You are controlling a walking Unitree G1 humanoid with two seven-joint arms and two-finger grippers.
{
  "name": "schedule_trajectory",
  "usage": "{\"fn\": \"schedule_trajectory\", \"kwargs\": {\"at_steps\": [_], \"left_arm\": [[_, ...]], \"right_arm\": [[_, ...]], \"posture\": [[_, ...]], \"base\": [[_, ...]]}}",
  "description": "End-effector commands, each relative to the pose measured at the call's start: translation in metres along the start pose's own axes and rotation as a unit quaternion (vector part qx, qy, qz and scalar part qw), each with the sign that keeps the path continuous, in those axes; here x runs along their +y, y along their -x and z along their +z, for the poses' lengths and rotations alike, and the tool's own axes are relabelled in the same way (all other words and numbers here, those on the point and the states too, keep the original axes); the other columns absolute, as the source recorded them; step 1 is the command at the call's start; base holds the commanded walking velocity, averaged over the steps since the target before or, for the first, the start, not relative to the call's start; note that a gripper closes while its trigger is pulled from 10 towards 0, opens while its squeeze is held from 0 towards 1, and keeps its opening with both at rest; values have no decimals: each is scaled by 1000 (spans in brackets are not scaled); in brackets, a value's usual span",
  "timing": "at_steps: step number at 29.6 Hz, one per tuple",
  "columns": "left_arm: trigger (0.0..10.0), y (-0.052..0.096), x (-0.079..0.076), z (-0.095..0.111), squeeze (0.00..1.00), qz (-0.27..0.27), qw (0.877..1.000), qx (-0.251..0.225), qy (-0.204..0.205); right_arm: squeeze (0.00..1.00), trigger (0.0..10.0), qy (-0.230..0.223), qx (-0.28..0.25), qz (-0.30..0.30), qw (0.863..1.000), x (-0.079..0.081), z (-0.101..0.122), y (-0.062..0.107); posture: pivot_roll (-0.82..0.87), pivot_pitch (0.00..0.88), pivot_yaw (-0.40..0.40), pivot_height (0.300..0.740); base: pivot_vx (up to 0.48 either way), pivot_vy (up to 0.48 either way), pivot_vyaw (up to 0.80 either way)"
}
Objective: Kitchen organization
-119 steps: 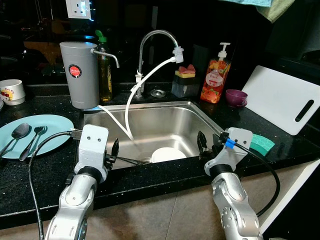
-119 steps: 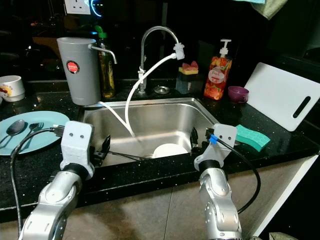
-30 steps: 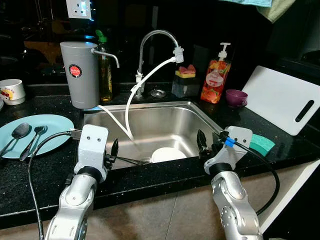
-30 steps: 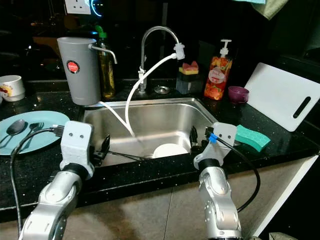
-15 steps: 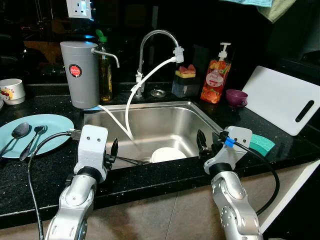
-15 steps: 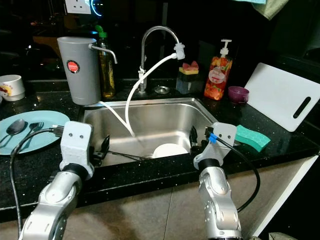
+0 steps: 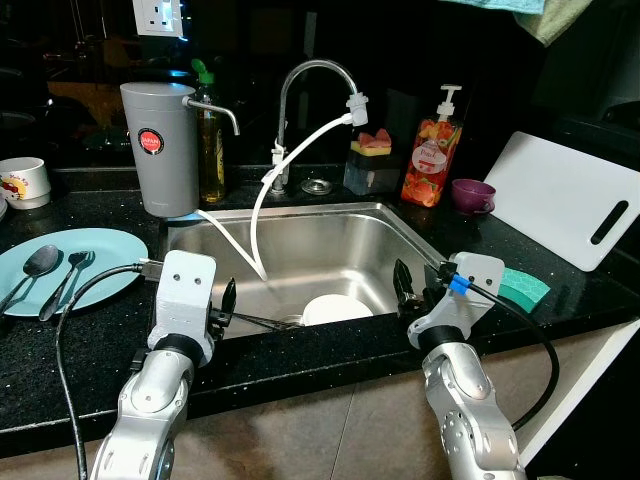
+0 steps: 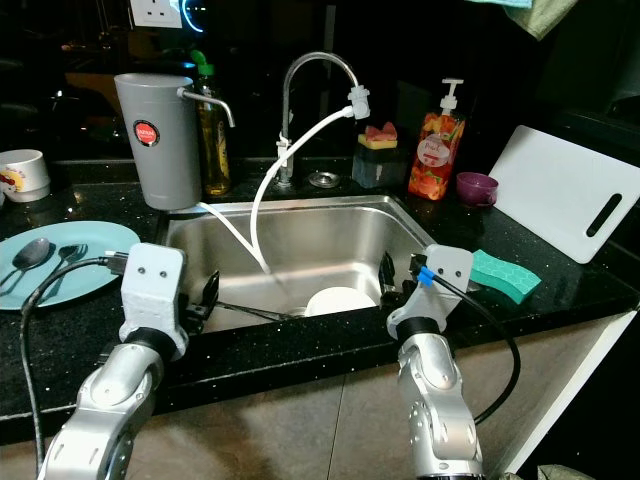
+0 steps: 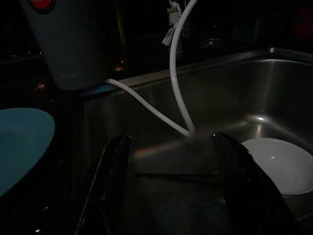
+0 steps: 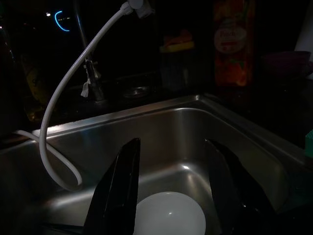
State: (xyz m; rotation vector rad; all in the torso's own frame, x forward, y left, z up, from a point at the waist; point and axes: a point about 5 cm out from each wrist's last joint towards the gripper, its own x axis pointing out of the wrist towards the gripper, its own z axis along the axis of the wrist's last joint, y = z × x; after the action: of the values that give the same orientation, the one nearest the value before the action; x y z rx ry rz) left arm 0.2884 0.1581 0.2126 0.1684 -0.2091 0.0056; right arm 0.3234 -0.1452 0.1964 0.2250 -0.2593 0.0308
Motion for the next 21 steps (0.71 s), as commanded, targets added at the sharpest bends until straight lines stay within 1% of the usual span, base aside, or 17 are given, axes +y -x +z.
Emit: {"fn": "schedule_trajectory", "kwargs": {"at_steps": [1, 21], "left_arm": [[10000, 1, -1, -2, 0, -2, 1000, 4, -4], [10000, 0, -1, -2, 0, -2, 1000, 4, -4]], "right_arm": [[0, 10000, -1, 9, -2, 1000, -1, -3, 1], [0, 10000, -1, 9, -2, 1000, 0, -3, 0]], "posture": [[191, 34, -117, 740], [193, 35, -118, 740]], "base": [[0, 0, 0], [0, 0, 0]]}}
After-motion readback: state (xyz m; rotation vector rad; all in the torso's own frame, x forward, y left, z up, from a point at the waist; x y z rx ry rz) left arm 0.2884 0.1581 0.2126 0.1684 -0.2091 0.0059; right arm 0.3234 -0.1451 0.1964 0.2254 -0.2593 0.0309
